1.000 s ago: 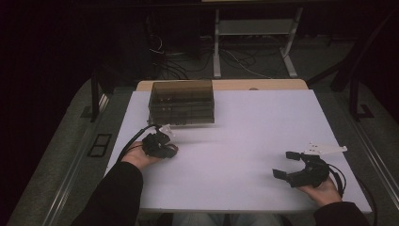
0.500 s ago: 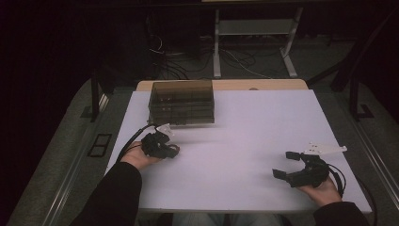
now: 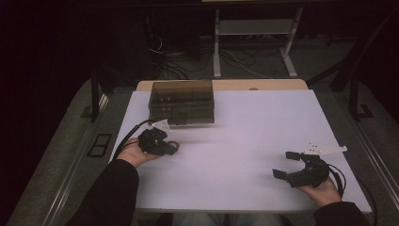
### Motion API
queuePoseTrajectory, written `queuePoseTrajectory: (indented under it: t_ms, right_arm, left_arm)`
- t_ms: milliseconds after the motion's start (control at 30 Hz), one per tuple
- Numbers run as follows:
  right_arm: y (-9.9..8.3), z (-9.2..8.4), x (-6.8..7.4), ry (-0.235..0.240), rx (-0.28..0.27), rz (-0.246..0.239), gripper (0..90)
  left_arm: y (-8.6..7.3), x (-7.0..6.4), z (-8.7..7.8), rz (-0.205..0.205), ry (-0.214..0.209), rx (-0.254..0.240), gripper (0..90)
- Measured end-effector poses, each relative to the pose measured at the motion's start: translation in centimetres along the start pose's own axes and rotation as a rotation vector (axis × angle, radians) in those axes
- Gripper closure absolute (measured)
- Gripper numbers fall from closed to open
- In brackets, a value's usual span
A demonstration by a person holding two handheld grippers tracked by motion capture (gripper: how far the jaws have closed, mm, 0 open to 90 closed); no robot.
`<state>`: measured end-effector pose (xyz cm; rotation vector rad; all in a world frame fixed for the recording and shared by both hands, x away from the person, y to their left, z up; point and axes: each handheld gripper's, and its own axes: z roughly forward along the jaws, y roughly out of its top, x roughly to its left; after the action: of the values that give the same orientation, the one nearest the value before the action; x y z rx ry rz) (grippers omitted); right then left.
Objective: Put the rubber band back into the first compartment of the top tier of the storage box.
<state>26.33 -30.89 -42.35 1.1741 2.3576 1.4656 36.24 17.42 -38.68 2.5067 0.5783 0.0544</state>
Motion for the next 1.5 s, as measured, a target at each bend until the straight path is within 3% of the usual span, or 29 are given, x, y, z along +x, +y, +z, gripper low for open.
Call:
queuePoseTrajectory:
  t_ms: [1067, 1500]
  right_arm:
    - [0.0, 0.1, 0.1, 0.001, 0.006, 0.003, 0.3]
    - [-0.1, 0.1, 0.1, -0.002, 0.008, 0.000, 0.3]
  left_arm:
    - [0.2, 0.8, -3.8, -0.001, 0.036, -0.069, 83.3]
    - [1.0, 1.3, -4.8, 0.011, 0.051, -0.080, 83.3]
